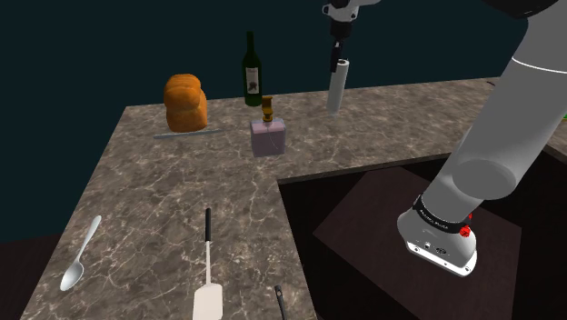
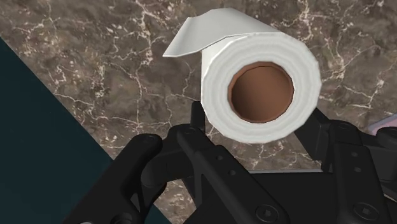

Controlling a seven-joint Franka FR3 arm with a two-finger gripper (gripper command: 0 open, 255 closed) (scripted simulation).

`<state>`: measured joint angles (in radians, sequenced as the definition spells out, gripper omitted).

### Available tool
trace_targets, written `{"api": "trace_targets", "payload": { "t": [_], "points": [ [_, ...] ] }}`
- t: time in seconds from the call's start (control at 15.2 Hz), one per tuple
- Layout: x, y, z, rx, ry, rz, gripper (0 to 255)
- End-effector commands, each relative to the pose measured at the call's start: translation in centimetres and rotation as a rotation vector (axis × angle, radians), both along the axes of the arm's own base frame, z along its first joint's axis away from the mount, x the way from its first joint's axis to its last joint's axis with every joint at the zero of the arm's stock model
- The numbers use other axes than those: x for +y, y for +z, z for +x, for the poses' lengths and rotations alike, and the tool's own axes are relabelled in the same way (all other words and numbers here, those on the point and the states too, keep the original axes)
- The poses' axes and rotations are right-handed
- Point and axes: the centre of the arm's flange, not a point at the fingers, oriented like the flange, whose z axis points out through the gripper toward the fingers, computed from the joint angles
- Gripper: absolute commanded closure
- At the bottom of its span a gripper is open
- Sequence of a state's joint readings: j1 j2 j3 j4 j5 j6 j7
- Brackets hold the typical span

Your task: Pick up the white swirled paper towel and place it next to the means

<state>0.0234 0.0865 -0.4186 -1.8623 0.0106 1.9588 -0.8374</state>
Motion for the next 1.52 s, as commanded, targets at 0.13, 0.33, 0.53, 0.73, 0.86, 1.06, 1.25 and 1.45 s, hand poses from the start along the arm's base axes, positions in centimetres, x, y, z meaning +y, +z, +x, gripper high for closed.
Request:
{"api": "trace_targets", "payload": {
  "t": [0.13, 0.33, 0.53, 0.73, 0.86, 1.06, 1.25, 1.45],
  "points": [
    [0.0, 2.0, 0.0, 0.000, 0.000, 0.000, 255],
    [0.0, 3.6, 0.0, 0.000, 0.000, 0.000, 255],
    [0.0, 5.2, 0.0, 0.000, 0.000, 0.000, 255],
    [0.0, 6.8, 0.0, 0.000, 0.000, 0.000, 255],
    [0.0, 7.8, 0.0, 0.000, 0.000, 0.000, 255],
    [0.0, 9.4, 0.0, 0.000, 0.000, 0.000, 255],
    [0.0, 11.0, 0.0, 0.000, 0.000, 0.000, 255],
    [0.0, 12.6, 0.0, 0.000, 0.000, 0.000, 255]
  ]
}}
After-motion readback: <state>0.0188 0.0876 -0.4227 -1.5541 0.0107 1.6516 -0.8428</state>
